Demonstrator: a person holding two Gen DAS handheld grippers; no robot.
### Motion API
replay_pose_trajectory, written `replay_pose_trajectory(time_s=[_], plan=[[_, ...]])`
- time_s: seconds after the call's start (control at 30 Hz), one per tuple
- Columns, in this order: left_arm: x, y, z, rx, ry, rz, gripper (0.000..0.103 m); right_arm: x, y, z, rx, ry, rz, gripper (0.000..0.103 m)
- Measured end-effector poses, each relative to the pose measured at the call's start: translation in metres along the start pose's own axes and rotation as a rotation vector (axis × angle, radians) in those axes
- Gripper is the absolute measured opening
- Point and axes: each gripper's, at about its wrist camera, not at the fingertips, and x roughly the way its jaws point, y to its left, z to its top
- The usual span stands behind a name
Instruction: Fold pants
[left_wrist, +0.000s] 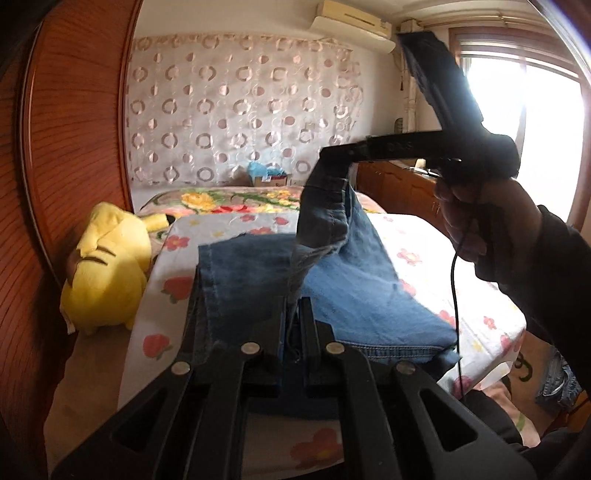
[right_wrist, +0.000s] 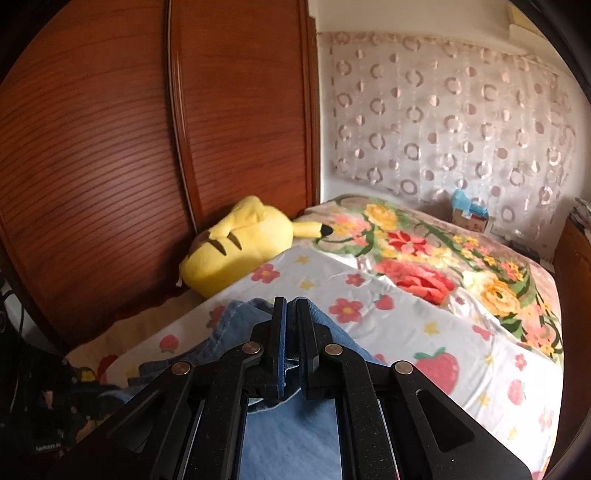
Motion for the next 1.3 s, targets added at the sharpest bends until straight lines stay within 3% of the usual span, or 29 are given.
replay_pose_trajectory(time_s=[0.27,0.57,0.63,0.7,0.77,0.83,0.97,1.03,1.3], plan=[[0.035,0.016,-0.036,-0.022,0.118,0.039,0.004,0.076,0.023,-0.011,-0.022,0.134,0.000,0.003],[0.044,0.020,-0.047,-0.031,0.150,0.051,0.004,0.119,0.031,-0.023,0.010,0.185,-0.037,0.003],[0.044,0.021,-0.047,-0.034,0.154,0.055,0.005,0.116,0.029,-0.023,0.032,0.174,-0.043,0.004],[0.045,0.022,-0.047,-0.040,0.159,0.059,0.007,0.109,0.024,-0.020,0.063,0.155,-0.031,0.012],[0.044,0.023,-0.046,-0.041,0.159,0.065,0.009,0.097,0.021,-0.016,0.074,0.129,-0.017,0.037],[0.042,0.024,-0.044,-0.043,0.150,0.074,0.013,0.084,0.017,-0.014,0.069,0.105,-0.012,0.045],[0.037,0.025,-0.041,-0.040,0.129,0.091,0.021,0.055,0.004,-0.016,0.053,0.085,-0.033,0.046],[0.034,0.027,-0.039,-0.043,0.120,0.098,0.035,0.039,-0.004,-0.023,0.039,0.083,-0.049,0.046],[0.030,0.026,-0.023,-0.053,0.099,0.079,0.056,-0.025,-0.041,-0.077,0.061,0.096,-0.124,0.047]])
